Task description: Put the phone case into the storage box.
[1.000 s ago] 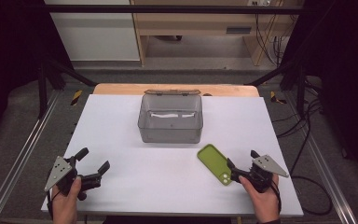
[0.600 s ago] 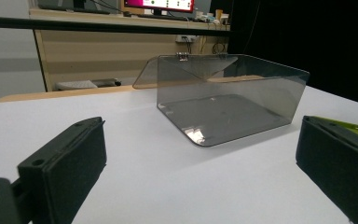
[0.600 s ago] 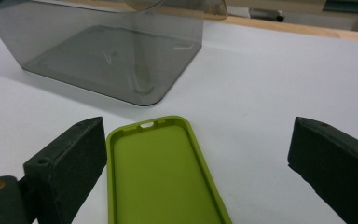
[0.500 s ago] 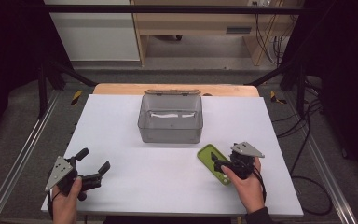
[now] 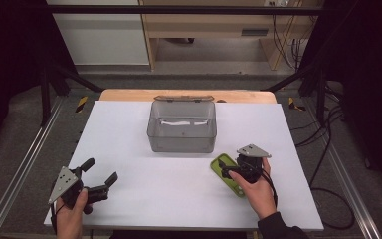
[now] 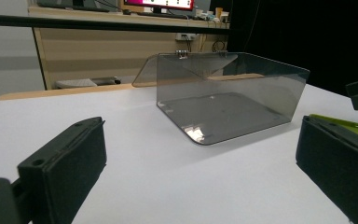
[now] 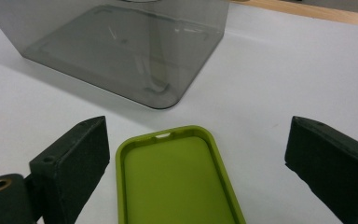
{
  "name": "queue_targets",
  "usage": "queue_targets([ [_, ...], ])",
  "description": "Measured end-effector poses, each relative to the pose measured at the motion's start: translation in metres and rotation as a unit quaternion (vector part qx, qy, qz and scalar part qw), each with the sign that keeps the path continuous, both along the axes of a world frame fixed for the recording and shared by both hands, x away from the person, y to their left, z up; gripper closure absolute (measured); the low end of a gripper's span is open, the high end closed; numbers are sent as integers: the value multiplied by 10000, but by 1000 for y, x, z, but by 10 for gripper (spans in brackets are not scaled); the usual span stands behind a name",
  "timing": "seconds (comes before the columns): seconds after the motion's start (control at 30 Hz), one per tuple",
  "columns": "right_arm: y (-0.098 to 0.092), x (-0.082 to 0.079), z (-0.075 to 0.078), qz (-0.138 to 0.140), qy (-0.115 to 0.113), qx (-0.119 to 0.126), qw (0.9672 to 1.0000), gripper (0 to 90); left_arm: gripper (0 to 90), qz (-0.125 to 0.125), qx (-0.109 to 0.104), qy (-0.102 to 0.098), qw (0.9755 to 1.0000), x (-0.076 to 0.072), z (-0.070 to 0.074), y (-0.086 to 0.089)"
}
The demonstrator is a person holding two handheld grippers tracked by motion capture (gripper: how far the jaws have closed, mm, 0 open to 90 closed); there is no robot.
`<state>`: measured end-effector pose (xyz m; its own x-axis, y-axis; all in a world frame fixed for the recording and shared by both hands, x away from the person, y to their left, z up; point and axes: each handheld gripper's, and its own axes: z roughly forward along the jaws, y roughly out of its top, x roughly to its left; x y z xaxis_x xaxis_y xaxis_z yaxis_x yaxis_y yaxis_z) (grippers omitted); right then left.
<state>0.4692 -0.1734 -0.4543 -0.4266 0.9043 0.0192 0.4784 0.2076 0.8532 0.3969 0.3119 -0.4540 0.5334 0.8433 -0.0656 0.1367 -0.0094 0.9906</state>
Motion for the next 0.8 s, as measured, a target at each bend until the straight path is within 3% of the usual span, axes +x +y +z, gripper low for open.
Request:
queue_targets([
  [0.23, 2, 8, 1, 91, 175, 37, 9998, 209, 13, -5, -3, 16, 10000, 0, 0, 0],
  [0.27, 3, 8, 2, 133, 236, 11, 9996, 291, 13, -4, -8, 16, 10000, 0, 0, 0],
  [0.53, 12, 12, 2, 498, 492, -73, 9975, 611, 13, -5, -9, 26, 10000, 1, 0, -1],
  [0.57, 14, 13, 1, 566, 558, -65, 9968, 688, 13, -9, 6, 30, 10000, 1, 0, 0],
  [0.8, 20, 17, -4, 710, 722, -117, 9948, 870, 13, -9, 26, 54, 10000, 1, -1, 0],
])
